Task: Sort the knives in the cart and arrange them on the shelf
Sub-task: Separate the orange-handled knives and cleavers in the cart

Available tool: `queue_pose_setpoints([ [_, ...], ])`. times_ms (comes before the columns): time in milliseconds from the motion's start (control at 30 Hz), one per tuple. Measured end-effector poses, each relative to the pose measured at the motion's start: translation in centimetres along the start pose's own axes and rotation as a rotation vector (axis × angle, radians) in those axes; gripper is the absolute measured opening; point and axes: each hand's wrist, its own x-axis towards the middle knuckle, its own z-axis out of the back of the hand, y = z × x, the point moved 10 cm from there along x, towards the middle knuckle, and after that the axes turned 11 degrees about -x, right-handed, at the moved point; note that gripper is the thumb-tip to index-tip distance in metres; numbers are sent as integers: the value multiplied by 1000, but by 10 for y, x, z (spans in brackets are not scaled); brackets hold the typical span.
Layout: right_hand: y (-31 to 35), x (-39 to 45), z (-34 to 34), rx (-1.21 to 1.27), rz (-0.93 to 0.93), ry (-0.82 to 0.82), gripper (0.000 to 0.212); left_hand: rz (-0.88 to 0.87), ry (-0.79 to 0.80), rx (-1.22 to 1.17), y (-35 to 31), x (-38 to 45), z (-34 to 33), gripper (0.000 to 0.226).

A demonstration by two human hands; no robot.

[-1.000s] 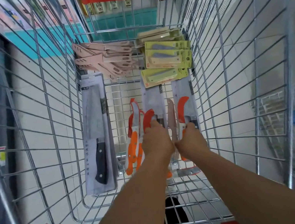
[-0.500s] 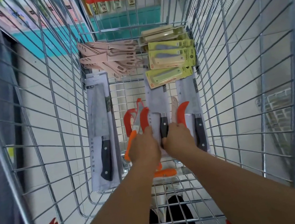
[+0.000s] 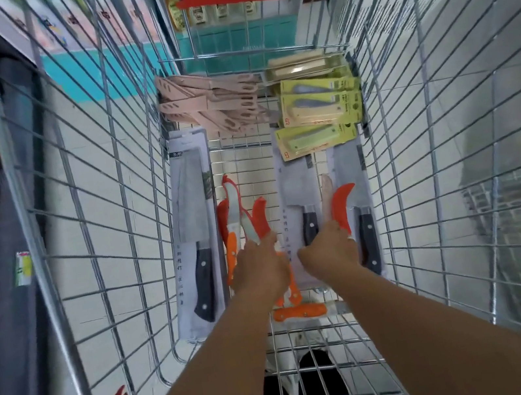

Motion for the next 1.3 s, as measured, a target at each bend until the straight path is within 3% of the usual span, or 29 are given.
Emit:
queue_pose_setpoints([
  [100, -8, -4, -5, 36, -3, 131, 51, -8, -37, -63, -12, -3, 6, 38],
  [167, -9, -14, -8, 152, 14, 277, 15, -2, -42, -163, -20, -4, 6, 36],
  [200, -8, -20, -10, 219, 21, 351, 8, 22, -24, -221, -23, -6, 4, 35],
  [300, -9, -33, -8, 399, 41, 471, 21, 98, 27, -372, -29, -13, 2, 30],
  [433, -22, -38, 1, 687, -78, 463, 24, 136, 59, -432, -34, -26, 10, 12],
  [533, -27, -49, 2, 672, -83, 494, 24, 166, 102, -454, -34, -41, 11, 9],
  [633, -27, -66, 2, 609, -43, 588, 17, 184, 153, -434, -35, -58, 9, 31],
  [733, -21, -72, 10, 554, 12, 563, 16, 114, 189, -418, -47, -71, 10, 22],
  [967, 2, -94, 15, 586, 76, 634, 12, 336, 38, -529, -23, -90, 30, 27],
  [1100, 40, -107, 13, 653, 208, 675, 6, 232, -145, -440, -15, -102, 72, 55],
  [1200, 80, -106, 12, 670, 318, 609, 11, 143, -288, -300, -5, -97, 103, 79],
  [1233, 92, -106, 10, 673, 339, 592, 11, 108, -329, -248, -4, -93, 112, 81],
  [1300, 116, -103, 1, 647, 355, 567, 13, 86, -401, -237, 9, -83, 122, 63],
])
